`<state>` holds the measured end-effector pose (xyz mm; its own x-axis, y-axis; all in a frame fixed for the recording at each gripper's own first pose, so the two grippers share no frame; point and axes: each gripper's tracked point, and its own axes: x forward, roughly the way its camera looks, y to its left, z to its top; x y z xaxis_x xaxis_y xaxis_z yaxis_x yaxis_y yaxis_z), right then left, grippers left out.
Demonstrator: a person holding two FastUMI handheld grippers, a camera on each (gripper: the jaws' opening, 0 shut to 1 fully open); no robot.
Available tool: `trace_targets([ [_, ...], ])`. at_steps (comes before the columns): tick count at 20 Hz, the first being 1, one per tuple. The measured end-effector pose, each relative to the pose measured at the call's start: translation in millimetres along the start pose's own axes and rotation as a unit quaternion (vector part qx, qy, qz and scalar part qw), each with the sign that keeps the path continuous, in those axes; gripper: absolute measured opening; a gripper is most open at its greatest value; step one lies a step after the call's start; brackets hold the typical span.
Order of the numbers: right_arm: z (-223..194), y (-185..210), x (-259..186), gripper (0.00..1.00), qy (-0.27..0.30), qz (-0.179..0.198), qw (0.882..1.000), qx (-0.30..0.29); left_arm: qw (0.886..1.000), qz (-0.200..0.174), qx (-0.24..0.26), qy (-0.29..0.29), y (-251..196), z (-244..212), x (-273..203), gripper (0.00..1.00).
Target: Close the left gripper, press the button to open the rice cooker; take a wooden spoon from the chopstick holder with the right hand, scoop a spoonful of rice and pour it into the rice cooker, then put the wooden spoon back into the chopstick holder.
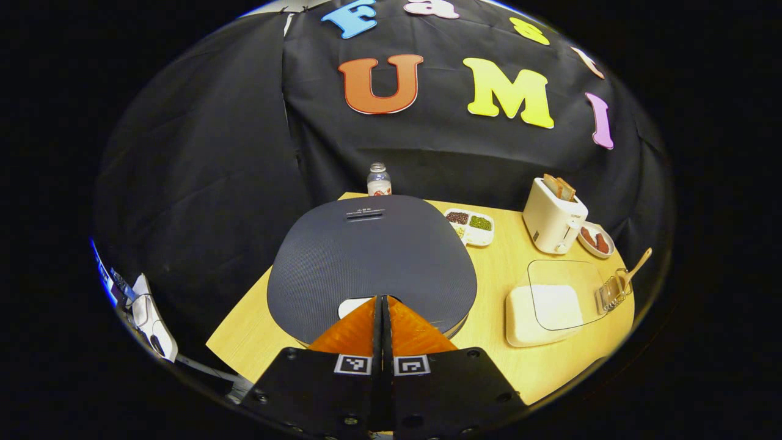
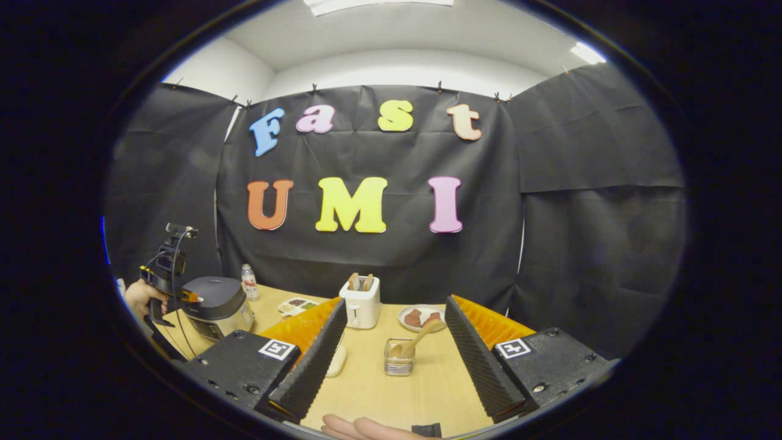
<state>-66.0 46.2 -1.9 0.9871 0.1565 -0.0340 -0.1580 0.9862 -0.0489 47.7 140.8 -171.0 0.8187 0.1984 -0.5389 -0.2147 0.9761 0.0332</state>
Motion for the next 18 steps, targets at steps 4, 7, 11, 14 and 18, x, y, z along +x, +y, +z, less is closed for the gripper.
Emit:
trace_targets([
  [4,-4.1,13.2,-1.1,1.00,0.008,0.016,1.000,-0.020,1.000,0.008,-0.012,-0.004,1.0,1.3,-0.2,0.00],
  [7,-4.9,13.5,-5.6,1.00,0.003,0.015,0.999,-0.037,1.000,-0.006,-0.012,0.003,-0.4,1.0,-3.9,0.00],
  [11,-12.6,5.6,-5.1,1.00,0.000,0.004,1.000,-0.029,0.999,0.026,0.021,-0.023,8.0,11.6,-22.9,0.00],
  [14,-21.1,0.7,4.8,1.00,0.009,-0.003,1.000,-0.020,0.996,0.027,0.032,-0.081,-1.4,36.6,-59.9,0.01],
  [18,-30.1,-9.4,26.3,1.00,0.011,-0.013,1.000,-0.008,0.991,-0.009,-0.004,-0.135,-22.0,50.1,-102.9,0.92],
])
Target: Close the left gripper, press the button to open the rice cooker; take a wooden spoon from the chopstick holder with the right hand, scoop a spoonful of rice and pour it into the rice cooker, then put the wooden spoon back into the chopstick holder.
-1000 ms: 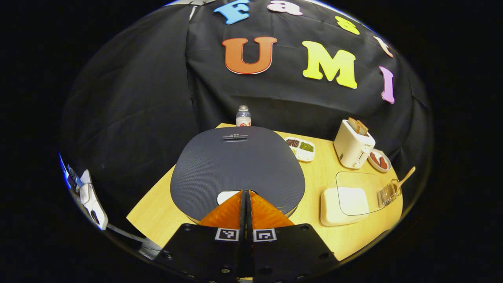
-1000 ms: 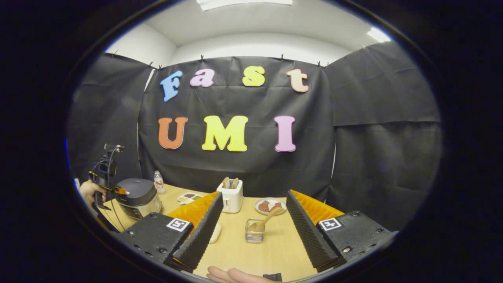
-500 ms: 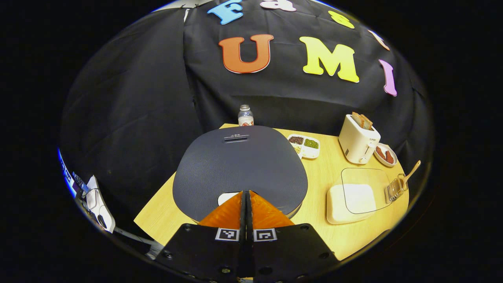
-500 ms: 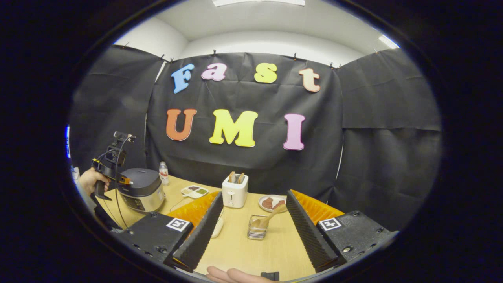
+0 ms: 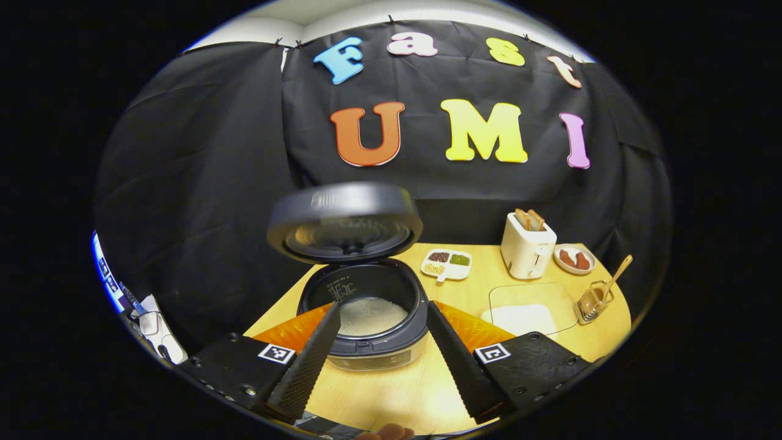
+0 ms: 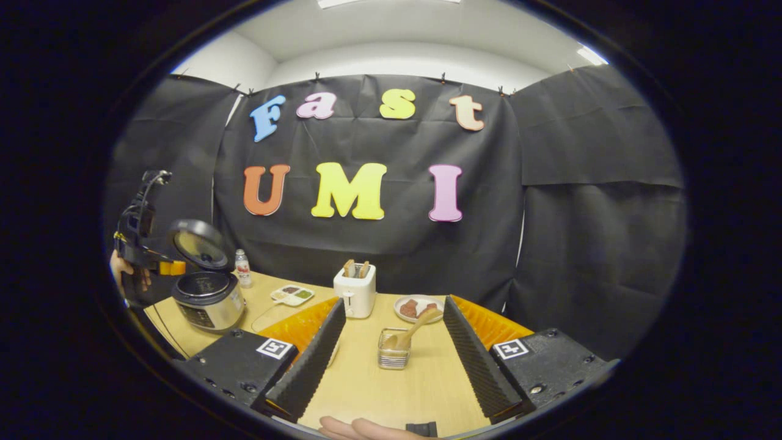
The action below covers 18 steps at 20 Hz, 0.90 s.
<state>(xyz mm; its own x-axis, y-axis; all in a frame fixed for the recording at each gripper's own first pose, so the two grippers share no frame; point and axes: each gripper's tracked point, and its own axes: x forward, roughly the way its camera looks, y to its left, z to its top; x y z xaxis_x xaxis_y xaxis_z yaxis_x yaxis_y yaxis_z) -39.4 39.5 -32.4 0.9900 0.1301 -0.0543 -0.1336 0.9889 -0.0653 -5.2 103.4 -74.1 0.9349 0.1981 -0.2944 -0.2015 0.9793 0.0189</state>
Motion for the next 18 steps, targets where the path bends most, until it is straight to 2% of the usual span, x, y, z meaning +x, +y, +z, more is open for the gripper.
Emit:
trace_targets([
  [2,-0.8,-14.8,18.1,1.00,-0.012,-0.016,1.000,-0.004,0.999,-0.011,-0.010,-0.028,-6.1,8.6,-16.7,0.91],
  [5,-3.7,-47.5,41.2,1.00,-0.035,-0.066,0.997,-0.010,0.997,-0.044,-0.033,-0.053,-22.0,10.7,-37.7,0.92],
  [6,-10.2,-52.5,48.7,1.00,-0.036,-0.072,0.997,-0.010,0.995,-0.064,-0.038,-0.063,-31.5,10.5,-45.8,0.87],
  [7,-19.0,-50.8,56.0,1.00,-0.032,-0.070,0.997,-0.004,0.994,-0.075,-0.039,-0.072,-35.9,9.7,-54.7,0.94],
  [8,-25.8,-50.8,64.1,1.00,-0.028,-0.065,0.998,0.002,0.992,-0.080,-0.042,-0.083,-35.9,10.6,-61.4,0.94],
  [12,-52.7,-55.8,99.5,1.00,-0.012,-0.051,0.999,0.016,0.987,-0.095,-0.038,-0.123,-44.4,3.2,-102.9,0.95],
  [16,-84.2,-69.7,133.0,1.00,0.000,-0.065,0.996,0.058,0.983,-0.113,-0.037,-0.139,-55.4,-15.4,-139.9,0.95],
  [17,-91.8,-68.7,138.2,0.97,0.006,-0.060,0.996,0.069,0.982,-0.116,-0.034,-0.148,-56.4,-17.2,-148.0,0.95],
  [18,-100.7,-66.3,146.0,1.00,0.012,-0.054,0.995,0.083,0.980,-0.113,-0.032,-0.158,-54.6,-18.1,-155.9,0.95],
])
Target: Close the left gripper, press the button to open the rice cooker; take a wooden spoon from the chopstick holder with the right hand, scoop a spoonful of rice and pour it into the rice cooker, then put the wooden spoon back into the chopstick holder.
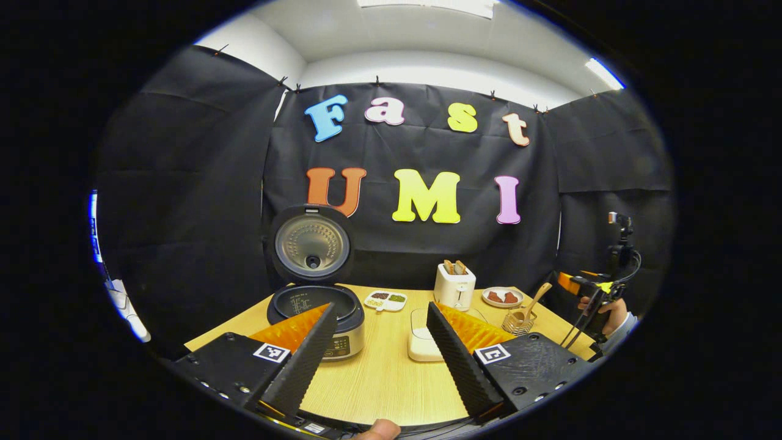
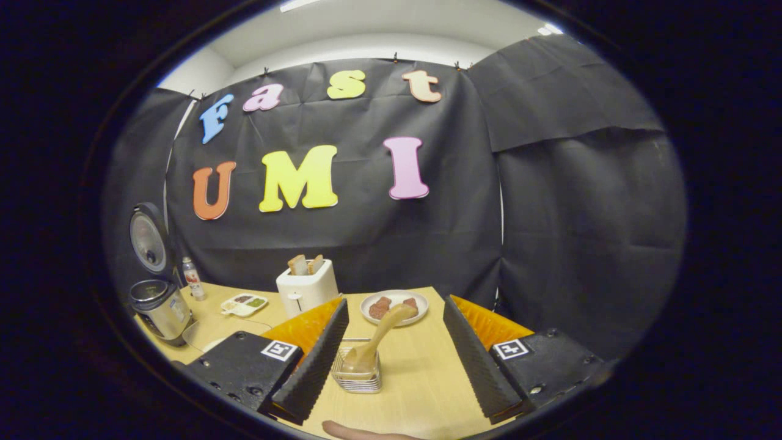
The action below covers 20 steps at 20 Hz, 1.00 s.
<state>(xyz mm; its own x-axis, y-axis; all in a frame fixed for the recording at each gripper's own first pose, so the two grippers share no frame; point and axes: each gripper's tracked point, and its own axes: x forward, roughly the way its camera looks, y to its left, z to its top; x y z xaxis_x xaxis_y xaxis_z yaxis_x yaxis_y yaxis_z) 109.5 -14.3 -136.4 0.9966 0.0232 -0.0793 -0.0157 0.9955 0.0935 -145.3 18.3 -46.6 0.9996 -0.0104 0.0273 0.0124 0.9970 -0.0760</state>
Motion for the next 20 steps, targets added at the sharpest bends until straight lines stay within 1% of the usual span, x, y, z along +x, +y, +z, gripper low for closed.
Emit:
trace_targets([
  [1,-8.4,3.1,8.5,1.00,0.008,0.010,1.000,0.010,1.000,0.005,0.004,-0.008,3.0,1.1,-7.0,0.95],
  [2,-19.7,4.8,18.3,0.96,0.021,0.014,1.000,0.015,1.000,0.007,0.008,-0.015,3.9,1.2,-12.7,0.94],
  [3,-28.3,4.3,29.0,0.95,0.033,0.016,0.999,0.021,1.000,0.007,0.014,-0.020,3.9,0.5,-19.5,0.94],
  [4,-33.8,5.6,36.6,0.99,0.039,0.020,0.999,0.027,1.000,0.007,0.018,-0.021,3.8,-1.3,-23.2,0.94],
  [6,-40.0,3.8,50.9,0.93,0.042,0.017,0.998,0.031,0.999,0.020,0.026,-0.020,8.4,-5.0,-29.4,0.94],
  [7,-41.6,3.5,58.7,0.84,0.039,0.015,0.999,0.034,0.999,0.027,0.031,-0.020,11.8,-5.6,-34.7,0.94],
  [8,-44.2,6.7,66.4,0.91,0.038,0.022,0.998,0.034,0.998,0.031,0.039,-0.025,11.9,-4.8,-38.8,0.94],
  [9,-53.8,11.4,71.8,0.87,0.050,0.031,0.998,0.034,0.998,0.033,0.043,-0.025,11.5,-6.9,-41.5,0.94],
  [11,-72.0,14.3,84.2,0.82,0.080,0.039,0.995,0.038,0.998,0.027,0.047,-0.023,3.4,-12.8,-44.3,0.94],
  [12,-76.2,15.9,89.7,0.81,0.086,0.041,0.995,0.041,0.998,0.022,0.049,-0.020,-0.3,-15.4,-45.9,0.94],
  [13,-83.4,14.2,94.1,0.78,0.095,0.034,0.994,0.040,0.998,0.020,0.052,-0.020,-2.7,-16.0,-47.7,0.95],
  [15,-91.1,21.4,104.2,0.77,0.112,0.036,0.992,0.039,0.997,0.017,0.063,-0.032,-4.2,-10.8,-49.0,0.94],
  [16,-95.1,22.9,109.3,0.69,0.119,0.034,0.992,0.028,0.997,0.016,0.067,-0.039,-6.0,-8.7,-51.3,0.95],
  [17,-95.6,24.0,114.6,0.68,0.120,0.033,0.992,0.021,0.996,0.017,0.070,-0.045,-5.8,-6.2,-52.6,0.96],
  [18,-93.6,24.6,114.8,0.74,0.118,0.038,0.992,0.020,0.996,0.015,0.069,-0.047,-6.3,-6.2,-53.8,0.96],
  [19,-87.9,25.7,113.8,0.72,0.112,0.040,0.993,0.026,0.997,0.010,0.066,-0.048,-8.8,-7.0,-54.2,0.95],
  [20,-84.3,27.2,117.5,0.65,0.106,0.041,0.993,0.032,0.997,0.005,0.061,-0.046,-9.2,-9.9,-55.7,0.95],
])
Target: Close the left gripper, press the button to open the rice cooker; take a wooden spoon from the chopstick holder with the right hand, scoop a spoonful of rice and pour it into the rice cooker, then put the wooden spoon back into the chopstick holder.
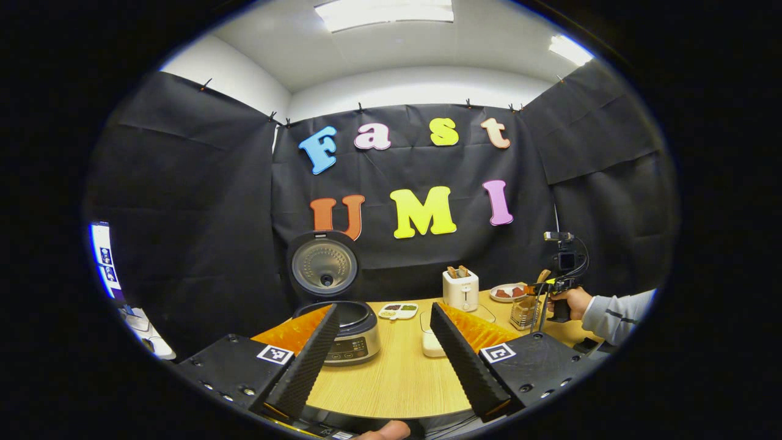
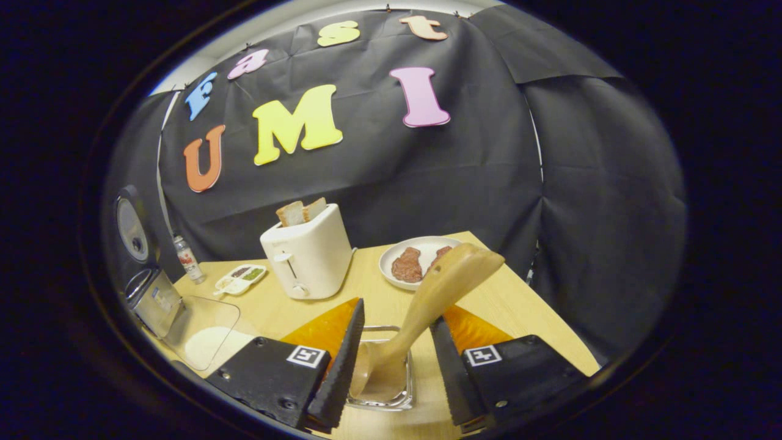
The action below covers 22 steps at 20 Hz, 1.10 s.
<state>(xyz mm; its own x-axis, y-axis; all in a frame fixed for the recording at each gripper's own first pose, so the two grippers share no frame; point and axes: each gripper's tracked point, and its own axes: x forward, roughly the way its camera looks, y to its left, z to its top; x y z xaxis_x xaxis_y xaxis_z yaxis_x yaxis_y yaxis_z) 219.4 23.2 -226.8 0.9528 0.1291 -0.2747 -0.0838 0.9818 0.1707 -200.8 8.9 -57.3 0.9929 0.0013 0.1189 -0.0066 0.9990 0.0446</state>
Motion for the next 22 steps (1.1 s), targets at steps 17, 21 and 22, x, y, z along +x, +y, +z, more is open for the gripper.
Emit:
trace_targets([
  [17,112.6,99.7,-85.9,0.13,-0.140,0.015,0.983,-0.120,0.999,0.000,-0.038,0.002,31.4,-20.0,-15.4,0.96],
  [21,115.0,158.6,-98.6,0.11,-0.153,0.046,0.975,-0.153,0.999,-0.002,-0.047,0.010,33.5,-29.2,-12.4,0.96],
  [22,111.4,176.2,-99.1,0.11,-0.152,0.059,0.974,-0.155,0.999,-0.001,-0.041,0.013,34.0,-31.5,-12.4,0.95],
])
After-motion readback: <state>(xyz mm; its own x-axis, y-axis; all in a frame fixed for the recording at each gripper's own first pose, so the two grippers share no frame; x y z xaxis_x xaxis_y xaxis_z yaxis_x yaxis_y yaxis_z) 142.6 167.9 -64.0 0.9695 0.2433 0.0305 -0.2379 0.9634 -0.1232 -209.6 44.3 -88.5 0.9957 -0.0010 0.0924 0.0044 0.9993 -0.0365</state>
